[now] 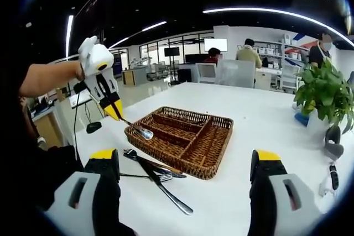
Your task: Arrange the knives, forks, and spoons in their matching storage slots by inserting each utensil handle-first until every utensil is classified and aligned in the correct compartment
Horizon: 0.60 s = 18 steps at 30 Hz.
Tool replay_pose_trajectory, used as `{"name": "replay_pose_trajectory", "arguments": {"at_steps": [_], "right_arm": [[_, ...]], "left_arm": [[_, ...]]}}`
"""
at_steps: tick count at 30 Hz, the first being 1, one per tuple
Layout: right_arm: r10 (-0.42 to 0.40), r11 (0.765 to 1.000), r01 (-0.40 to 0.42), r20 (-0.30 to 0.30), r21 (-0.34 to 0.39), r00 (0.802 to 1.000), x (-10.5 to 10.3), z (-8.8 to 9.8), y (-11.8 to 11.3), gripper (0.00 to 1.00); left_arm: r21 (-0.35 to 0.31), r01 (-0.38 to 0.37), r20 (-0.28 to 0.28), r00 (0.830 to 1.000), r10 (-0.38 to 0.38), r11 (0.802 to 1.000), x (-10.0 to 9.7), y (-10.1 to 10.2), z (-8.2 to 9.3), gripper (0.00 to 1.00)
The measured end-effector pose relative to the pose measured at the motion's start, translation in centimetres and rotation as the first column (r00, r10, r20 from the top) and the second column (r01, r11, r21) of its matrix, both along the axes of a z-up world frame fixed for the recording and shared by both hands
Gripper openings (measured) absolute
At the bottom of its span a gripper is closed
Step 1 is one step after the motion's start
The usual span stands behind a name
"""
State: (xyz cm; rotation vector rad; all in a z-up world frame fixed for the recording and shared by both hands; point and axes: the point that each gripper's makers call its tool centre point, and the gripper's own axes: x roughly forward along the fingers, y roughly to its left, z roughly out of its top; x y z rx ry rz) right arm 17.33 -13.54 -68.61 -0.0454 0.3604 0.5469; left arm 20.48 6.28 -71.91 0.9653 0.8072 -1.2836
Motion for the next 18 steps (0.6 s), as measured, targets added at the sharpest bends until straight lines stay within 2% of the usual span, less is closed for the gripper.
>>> {"name": "replay_pose_trajectory", "arguments": {"at_steps": [2,18], "right_arm": [[0.0,1.0,0.0,0.0,0.001,1.0,0.0,0.0,0.0,0.99],[-0.013,0.999,0.013,-0.011,0.034,1.0,0.6,0.1,-0.3,0.99]], "left_arm": [[0.003,0.043,0.025,0.999,-0.043,0.999,0.4,0.0,0.1,0.0],[0.008,0.052,0.048,0.997,-0.052,0.999,3.9,-0.2,0.5,0.0]]}}
